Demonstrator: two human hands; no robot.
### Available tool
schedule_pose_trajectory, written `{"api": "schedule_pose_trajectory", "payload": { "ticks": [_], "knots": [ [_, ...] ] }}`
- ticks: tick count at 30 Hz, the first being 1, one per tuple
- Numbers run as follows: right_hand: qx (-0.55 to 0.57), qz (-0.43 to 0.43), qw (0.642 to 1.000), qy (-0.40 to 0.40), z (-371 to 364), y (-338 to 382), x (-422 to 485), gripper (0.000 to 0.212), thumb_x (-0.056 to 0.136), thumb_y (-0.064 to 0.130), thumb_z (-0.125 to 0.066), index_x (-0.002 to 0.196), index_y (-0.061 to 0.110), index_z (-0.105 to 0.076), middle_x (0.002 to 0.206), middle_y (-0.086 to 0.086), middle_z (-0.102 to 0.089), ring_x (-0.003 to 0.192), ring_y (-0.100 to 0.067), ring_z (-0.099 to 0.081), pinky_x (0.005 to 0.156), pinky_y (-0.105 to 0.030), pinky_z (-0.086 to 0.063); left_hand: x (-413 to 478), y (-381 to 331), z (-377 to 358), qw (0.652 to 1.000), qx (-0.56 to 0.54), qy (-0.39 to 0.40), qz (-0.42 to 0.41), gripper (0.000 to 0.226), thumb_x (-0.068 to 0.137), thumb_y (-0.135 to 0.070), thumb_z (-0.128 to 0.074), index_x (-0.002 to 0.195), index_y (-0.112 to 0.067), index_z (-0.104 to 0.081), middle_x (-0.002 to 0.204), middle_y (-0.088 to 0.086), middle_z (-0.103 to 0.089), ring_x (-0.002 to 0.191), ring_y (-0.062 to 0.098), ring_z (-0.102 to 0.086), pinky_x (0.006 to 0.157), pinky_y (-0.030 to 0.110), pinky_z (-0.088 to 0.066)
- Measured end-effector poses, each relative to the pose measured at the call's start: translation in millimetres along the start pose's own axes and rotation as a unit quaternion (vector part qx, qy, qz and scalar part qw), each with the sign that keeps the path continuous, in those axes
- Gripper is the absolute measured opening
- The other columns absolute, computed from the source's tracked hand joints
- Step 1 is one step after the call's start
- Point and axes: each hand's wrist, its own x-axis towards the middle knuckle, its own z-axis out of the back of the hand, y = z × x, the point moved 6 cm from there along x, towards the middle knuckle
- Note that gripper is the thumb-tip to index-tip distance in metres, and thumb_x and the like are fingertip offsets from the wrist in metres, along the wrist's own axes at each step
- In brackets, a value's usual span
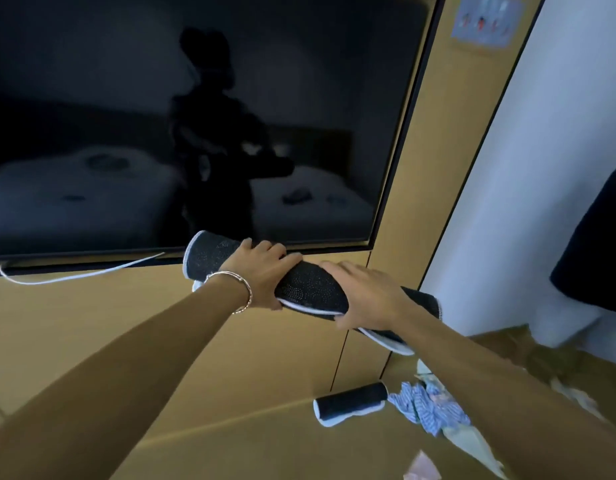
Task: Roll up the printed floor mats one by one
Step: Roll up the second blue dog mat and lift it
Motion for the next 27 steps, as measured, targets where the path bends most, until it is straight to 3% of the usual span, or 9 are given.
{"api": "schedule_pose_trajectory", "payload": {
  "ticks": [4, 8, 11, 14, 19, 23, 27],
  "knots": [
    [0.0, 0.018, 1.0, 0.018, -63.7, -43.7, 29.3, 0.088, 0.071, 0.044, -0.068, 0.144, 0.025, -0.024, 0.129, 0.002, -0.046, 0.113, -0.021, -0.05, 0.092, -0.037, -0.042, 29.3, -14.3, -58.6, 0.995, -0.052, 0.078, 0.028, 0.075, 0.074, -0.061, -0.061, 0.134, -0.027, -0.031, 0.123, -0.001, -0.047, 0.113, 0.023, -0.045, 0.086, 0.041, -0.045],
    [0.006, 0.067, 0.997, 0.024, -121.2, -92.3, 76.8, 0.088, 0.072, 0.05, -0.066, 0.145, 0.023, -0.026, 0.135, 0.0, -0.045, 0.12, -0.022, -0.046, 0.1, -0.04, -0.037, 68.8, -23.5, -126.8, 0.985, -0.086, 0.132, 0.07, 0.075, 0.078, -0.06, -0.06, 0.136, -0.025, -0.028, 0.126, 0.0, -0.046, 0.114, 0.022, -0.044, 0.088, 0.041, -0.047],
    [0.006, 0.083, 0.994, 0.067, -181.3, -133.2, 109.5, 0.098, 0.07, 0.05, -0.068, 0.148, 0.022, -0.017, 0.141, -0.002, -0.038, 0.128, -0.024, -0.039, 0.106, -0.041, -0.031, 97.8, -28.9, -185.5, 0.97, -0.113, 0.184, 0.109, 0.075, 0.079, -0.059, -0.06, 0.137, -0.025, -0.027, 0.126, 0.001, -0.045, 0.116, 0.023, -0.044, 0.09, 0.043, -0.047],
    [0.022, 0.082, 0.989, 0.12, -255.4, -170.8, 121.5, 0.098, 0.07, 0.046, -0.07, 0.148, 0.024, -0.015, 0.141, 0.0, -0.037, 0.127, -0.023, -0.039, 0.099, -0.038, -0.035, 116.6, -49.6, -252.2, 0.95, -0.14, 0.248, 0.127, 0.072, 0.078, -0.055, -0.063, 0.135, -0.026, -0.03, 0.125, 0.0, -0.047, 0.116, 0.022, -0.044, 0.091, 0.044, -0.045],
    [0.071, 0.114, 0.971, 0.198, -388.0, -179.0, 127.1, 0.091, 0.064, 0.051, -0.072, 0.14, 0.024, -0.03, 0.127, 0.0, -0.048, 0.112, -0.024, -0.052, 0.089, -0.038, -0.045, 109.5, -96.9, -370.1, 0.911, -0.187, 0.336, 0.15, 0.069, 0.076, -0.054, -0.064, 0.132, -0.026, -0.034, 0.122, 0.0, -0.049, 0.113, 0.024, -0.046, 0.092, 0.047, -0.043],
    [0.089, 0.113, 0.965, 0.22, -498.7, -173.2, 138.2, 0.087, 0.066, 0.043, -0.072, 0.14, 0.022, -0.032, 0.125, -0.006, -0.048, 0.111, -0.028, -0.051, 0.089, -0.039, -0.043, 100.0, -119.4, -477.6, 0.899, -0.196, 0.358, 0.156, 0.069, 0.076, -0.049, -0.067, 0.132, -0.025, -0.036, 0.122, 0.001, -0.051, 0.113, 0.025, -0.046, 0.096, 0.049, -0.039],
    [0.078, 0.102, 0.966, 0.226, -627.0, -159.0, 156.7, 0.081, 0.068, 0.041, -0.072, 0.137, 0.02, -0.034, 0.119, -0.007, -0.05, 0.107, -0.029, -0.052, 0.083, -0.039, -0.044, 93.5, -138.5, -603.6, 0.91, -0.173, 0.346, 0.152, 0.066, 0.076, -0.048, -0.067, 0.13, -0.026, -0.037, 0.123, 0.0, -0.051, 0.115, 0.025, -0.046, 0.1, 0.048, -0.035]
  ]
}}
